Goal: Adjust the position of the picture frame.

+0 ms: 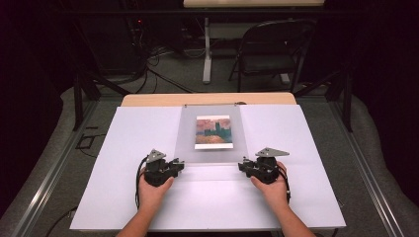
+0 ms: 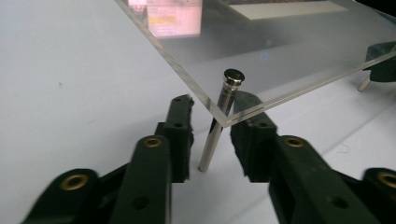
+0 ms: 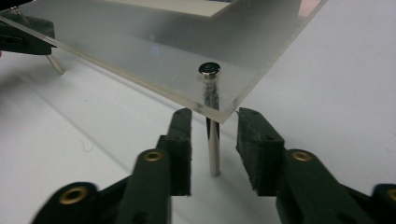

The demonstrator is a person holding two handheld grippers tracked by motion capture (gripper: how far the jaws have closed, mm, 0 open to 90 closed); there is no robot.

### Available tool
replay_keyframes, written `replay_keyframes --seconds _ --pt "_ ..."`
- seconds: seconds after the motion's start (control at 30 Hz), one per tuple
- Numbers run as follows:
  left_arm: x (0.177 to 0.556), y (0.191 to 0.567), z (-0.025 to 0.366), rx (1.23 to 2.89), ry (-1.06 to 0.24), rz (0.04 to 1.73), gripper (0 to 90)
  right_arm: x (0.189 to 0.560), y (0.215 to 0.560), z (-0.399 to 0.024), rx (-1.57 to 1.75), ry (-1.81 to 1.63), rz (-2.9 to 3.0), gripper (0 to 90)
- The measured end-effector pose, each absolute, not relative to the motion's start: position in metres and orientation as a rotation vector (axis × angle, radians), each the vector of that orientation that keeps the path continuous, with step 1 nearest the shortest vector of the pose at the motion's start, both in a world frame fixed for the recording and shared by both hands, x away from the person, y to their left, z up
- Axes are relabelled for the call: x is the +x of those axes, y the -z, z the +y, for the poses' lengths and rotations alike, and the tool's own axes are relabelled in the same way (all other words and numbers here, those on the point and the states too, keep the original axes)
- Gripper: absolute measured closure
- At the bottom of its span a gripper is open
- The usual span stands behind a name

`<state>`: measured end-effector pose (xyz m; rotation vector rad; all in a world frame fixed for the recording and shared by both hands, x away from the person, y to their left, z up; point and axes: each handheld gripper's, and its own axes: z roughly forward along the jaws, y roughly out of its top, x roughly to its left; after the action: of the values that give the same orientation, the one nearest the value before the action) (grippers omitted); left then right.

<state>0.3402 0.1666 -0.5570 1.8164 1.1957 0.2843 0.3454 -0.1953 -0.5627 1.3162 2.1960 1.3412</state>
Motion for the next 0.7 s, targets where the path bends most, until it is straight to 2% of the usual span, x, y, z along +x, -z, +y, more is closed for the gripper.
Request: replay_keyframes --seconds 0.03,0.07,0.1,0.23,0.37,0.7 --pt "0.339 0.557 0.167 1.807 -0.299 1.196 58.8 0.344 0.562 -0.195 1.318 -1.333 2.195 56.1" --pt "0.339 0.557 0.167 1.807 -0.299 1.196 56.0 0.344 0.562 -0.195 1.318 -1.333 2.195 56.1" --pt "0.338 0.557 0.168 1.805 -0.298 1.198 51.7 0.342 0.562 -0.194 1.304 -1.325 2.190 51.0" --pt "0.335 0.560 0.164 1.849 -0.323 1.178 40.3 0.339 0.560 -0.193 1.283 -1.316 2.204 44.9" --pt "0.331 0.556 0.161 1.847 -0.322 1.148 36.2 0.334 0.559 -0.192 1.240 -1.294 2.214 41.6" --pt "0.321 0.550 0.164 1.845 -0.312 1.155 36.2 0.326 0.553 -0.197 1.237 -1.299 2.197 38.2"
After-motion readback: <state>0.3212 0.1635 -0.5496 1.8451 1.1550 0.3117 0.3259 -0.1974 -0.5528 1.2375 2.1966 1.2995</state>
